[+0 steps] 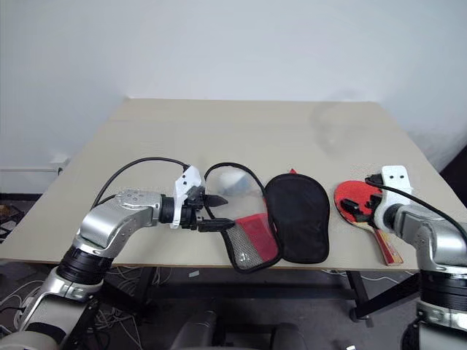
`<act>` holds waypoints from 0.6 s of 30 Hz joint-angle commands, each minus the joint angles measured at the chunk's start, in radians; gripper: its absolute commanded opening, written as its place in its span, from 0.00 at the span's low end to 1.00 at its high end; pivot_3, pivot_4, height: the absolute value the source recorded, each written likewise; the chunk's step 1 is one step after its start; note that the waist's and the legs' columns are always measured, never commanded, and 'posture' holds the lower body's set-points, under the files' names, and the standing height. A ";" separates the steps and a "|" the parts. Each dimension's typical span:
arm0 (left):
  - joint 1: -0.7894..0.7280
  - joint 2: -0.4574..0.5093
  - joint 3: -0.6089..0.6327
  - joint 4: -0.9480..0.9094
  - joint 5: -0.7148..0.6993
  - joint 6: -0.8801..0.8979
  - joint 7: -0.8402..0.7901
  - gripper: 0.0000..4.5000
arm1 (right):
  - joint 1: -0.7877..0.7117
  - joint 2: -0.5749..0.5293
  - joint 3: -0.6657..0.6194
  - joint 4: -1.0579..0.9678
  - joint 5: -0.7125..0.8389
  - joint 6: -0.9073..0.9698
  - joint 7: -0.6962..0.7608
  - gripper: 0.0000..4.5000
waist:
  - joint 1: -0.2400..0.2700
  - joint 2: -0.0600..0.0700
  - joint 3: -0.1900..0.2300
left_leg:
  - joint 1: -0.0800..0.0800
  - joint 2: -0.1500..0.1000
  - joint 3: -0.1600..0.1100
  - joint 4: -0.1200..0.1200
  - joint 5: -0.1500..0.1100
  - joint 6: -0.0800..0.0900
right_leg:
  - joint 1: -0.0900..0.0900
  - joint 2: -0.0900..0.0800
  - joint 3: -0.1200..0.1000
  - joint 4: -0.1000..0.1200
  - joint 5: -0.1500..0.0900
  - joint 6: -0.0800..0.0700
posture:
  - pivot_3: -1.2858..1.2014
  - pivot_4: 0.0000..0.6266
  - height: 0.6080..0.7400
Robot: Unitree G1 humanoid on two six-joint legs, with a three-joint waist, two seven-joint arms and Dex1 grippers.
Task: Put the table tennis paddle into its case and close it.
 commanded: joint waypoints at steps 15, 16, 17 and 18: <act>-0.027 -0.015 -0.015 -0.011 0.015 -0.024 -0.041 0.88 | 0.025 -0.041 -0.036 0.028 -0.020 0.159 -0.030 1.00 | 0.000 -0.001 0.000 | 0.000 0.000 0.000 0.001 0.000 0.001 | 0.001 0.000 0.000 0.000 0.000 0.000 | 0.52 0.00 0.81; -0.026 -0.015 -0.016 -0.011 0.016 -0.025 -0.042 0.88 | 0.021 -0.039 -0.029 0.040 -0.023 0.159 -0.035 1.00 | 0.000 -0.001 0.000 | 0.000 0.000 0.000 0.001 0.000 0.001 | 0.001 0.000 0.000 0.000 0.000 0.000 | 0.52 0.00 0.81; -0.026 -0.014 -0.016 -0.011 0.017 -0.026 -0.043 0.88 | 0.016 -0.038 -0.022 0.051 -0.026 0.159 -0.039 1.00 | -0.001 -0.001 0.000 | 0.000 0.000 0.000 0.002 0.000 0.001 | 0.001 0.000 0.000 0.000 0.000 0.000 | 0.52 0.00 0.81; -0.026 -0.014 -0.017 -0.011 0.017 -0.025 -0.043 0.88 | 0.012 -0.037 -0.017 0.059 -0.027 0.159 -0.041 1.00 | -0.001 -0.001 0.000 | 0.000 0.000 0.000 0.002 0.000 0.001 | 0.001 0.000 0.000 0.000 0.000 0.000 | 0.52 0.00 0.81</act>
